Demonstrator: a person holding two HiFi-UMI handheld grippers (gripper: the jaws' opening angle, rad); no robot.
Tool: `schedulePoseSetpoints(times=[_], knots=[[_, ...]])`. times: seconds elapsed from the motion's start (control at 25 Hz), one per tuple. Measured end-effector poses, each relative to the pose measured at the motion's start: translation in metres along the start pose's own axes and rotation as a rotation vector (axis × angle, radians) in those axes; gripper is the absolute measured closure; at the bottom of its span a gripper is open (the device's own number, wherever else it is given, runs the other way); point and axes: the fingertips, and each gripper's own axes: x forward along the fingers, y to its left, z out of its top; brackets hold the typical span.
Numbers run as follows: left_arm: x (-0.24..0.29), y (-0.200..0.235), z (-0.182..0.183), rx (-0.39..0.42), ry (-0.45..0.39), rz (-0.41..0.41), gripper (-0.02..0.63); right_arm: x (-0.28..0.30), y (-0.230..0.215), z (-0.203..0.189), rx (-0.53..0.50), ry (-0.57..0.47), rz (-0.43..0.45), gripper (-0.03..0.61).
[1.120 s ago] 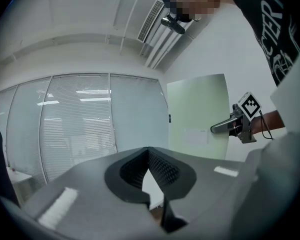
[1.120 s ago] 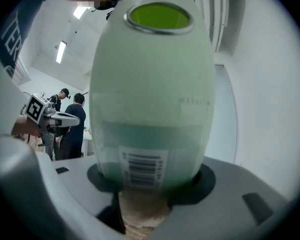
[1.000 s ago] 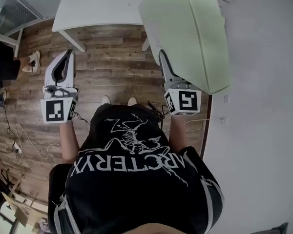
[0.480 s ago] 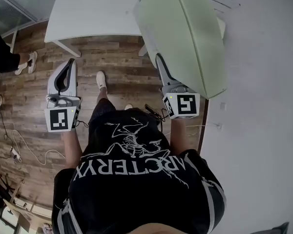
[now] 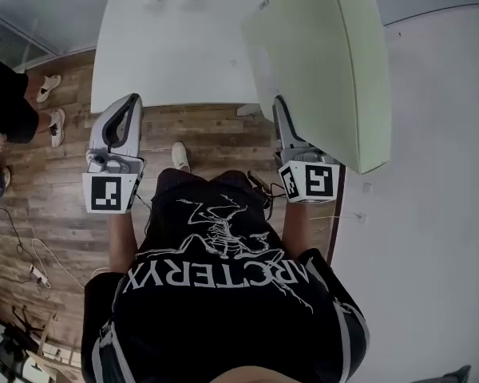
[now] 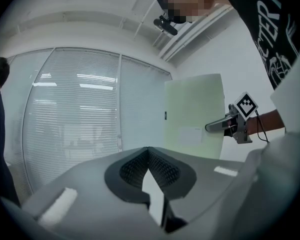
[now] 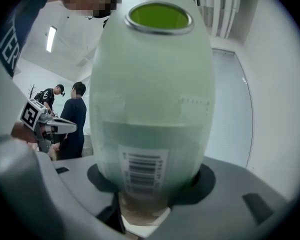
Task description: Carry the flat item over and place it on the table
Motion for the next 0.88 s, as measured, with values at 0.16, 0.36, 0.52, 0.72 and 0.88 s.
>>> schedulePoseSetpoints(times=[0.16, 0.36, 0.52, 0.72, 0.88], knots=[[0.014, 0.017, 0.009, 0.013, -0.015, -0.010, 0.603, 0.016, -0.001, 0.007, 0.016, -0.013, -0.020, 0.318], [0.035, 0.029, 0.021, 0.029, -0.050, -0.009, 0.603, 0.044, -0.004, 0.017, 0.013, -0.039, -0.012, 0.318], [0.044, 0.029, 0.024, 0.052, -0.030, 0.029, 0.603, 0.061, -0.012, 0.023, 0.021, -0.081, 0.028, 0.318], [0.068, 0.022, 0.040, 0.066, -0.059, 0.053, 0.603, 0.073, -0.035, 0.031, 0.012, -0.112, 0.058, 0.318], [0.080, 0.009, 0.049, 0.076, -0.069, 0.078, 0.603, 0.072, -0.052, 0.033, 0.005, -0.119, 0.083, 0.318]])
